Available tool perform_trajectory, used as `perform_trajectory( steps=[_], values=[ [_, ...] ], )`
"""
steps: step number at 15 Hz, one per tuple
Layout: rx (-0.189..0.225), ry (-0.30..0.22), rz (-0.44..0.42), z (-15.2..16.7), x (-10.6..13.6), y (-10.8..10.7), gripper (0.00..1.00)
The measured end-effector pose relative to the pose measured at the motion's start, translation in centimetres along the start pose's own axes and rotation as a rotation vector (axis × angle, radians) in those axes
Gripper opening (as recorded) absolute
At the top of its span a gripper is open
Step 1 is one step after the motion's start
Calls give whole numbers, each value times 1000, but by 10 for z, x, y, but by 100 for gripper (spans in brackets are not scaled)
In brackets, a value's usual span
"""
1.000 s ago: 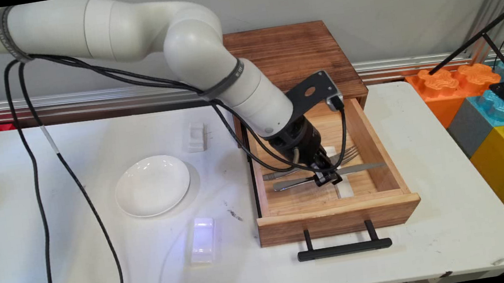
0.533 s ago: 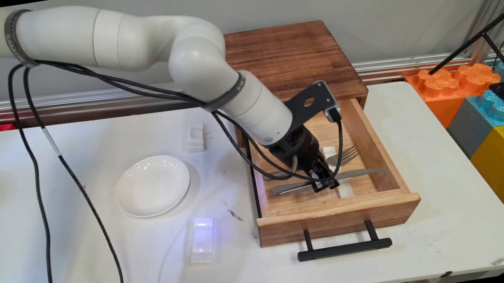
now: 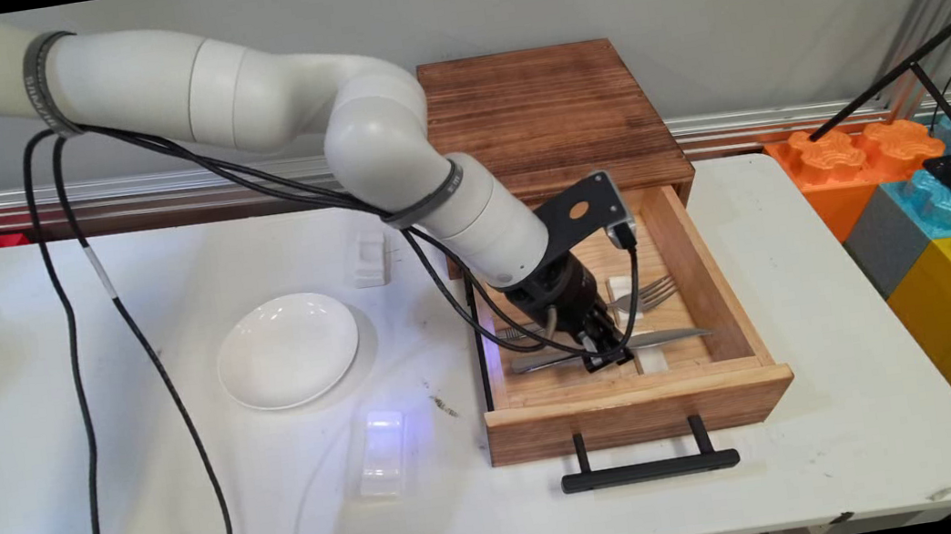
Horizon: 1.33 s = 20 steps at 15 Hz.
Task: Place the picked object into the drawer
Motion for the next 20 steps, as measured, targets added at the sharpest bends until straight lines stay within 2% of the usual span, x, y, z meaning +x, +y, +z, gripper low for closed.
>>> perform_trajectory(
  steps=[12, 13, 20],
  values=[
    [-5, 0, -14, 13, -8, -3, 0],
    [-5, 0, -13, 13, -8, -4, 100],
    [-7, 0, -18, 11, -6, -3, 100]
  ],
)
